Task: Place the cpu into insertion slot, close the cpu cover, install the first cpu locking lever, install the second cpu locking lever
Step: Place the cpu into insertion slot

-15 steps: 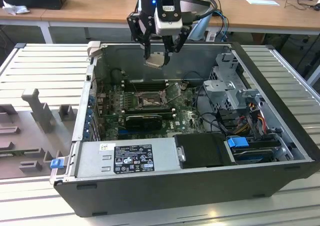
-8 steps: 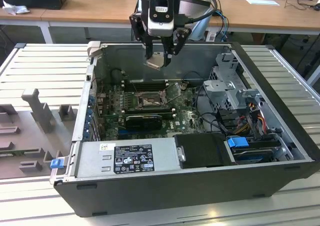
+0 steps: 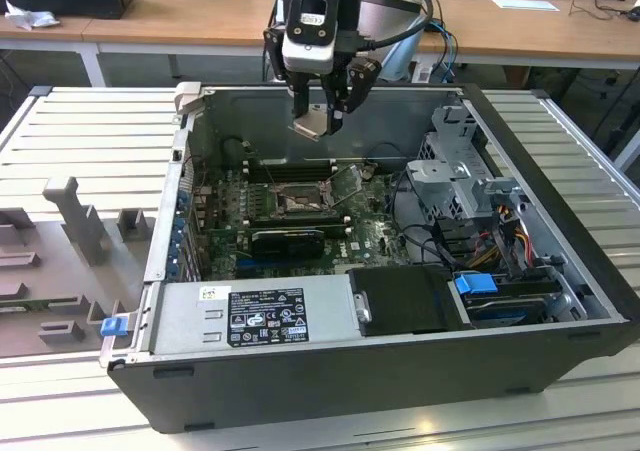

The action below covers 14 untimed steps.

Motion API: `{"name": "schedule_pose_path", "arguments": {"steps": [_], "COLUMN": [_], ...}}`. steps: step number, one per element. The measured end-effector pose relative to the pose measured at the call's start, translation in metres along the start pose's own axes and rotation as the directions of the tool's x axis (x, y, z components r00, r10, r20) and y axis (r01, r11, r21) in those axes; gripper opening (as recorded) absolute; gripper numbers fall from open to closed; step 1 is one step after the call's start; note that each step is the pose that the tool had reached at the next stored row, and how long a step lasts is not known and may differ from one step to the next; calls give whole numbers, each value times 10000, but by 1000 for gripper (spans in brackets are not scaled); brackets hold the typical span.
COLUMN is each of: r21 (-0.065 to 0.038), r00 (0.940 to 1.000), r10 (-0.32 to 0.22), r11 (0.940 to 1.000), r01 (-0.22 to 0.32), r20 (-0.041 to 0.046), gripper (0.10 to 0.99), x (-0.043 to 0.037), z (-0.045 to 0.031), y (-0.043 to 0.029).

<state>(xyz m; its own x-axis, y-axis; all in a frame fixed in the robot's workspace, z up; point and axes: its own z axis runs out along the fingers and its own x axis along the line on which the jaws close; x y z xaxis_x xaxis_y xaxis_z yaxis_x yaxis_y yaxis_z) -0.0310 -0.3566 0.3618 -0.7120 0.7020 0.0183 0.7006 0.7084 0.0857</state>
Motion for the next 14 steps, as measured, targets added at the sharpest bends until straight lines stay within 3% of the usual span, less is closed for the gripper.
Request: {"name": "schedule_pose_path", "arguments": {"steps": [5, 8, 14], "r21": [-21, -44, -52], "r00": [9960, 9860, 9759], "r10": [888, 1660, 2177], "r11": [9960, 9861, 9760], "r01": [-888, -1660, -2176], "r20": [76, 140, 177], "gripper": [525, 525, 525], "x": [0, 0, 0], "z": [9, 16, 25], "y": [0, -1, -2]}}
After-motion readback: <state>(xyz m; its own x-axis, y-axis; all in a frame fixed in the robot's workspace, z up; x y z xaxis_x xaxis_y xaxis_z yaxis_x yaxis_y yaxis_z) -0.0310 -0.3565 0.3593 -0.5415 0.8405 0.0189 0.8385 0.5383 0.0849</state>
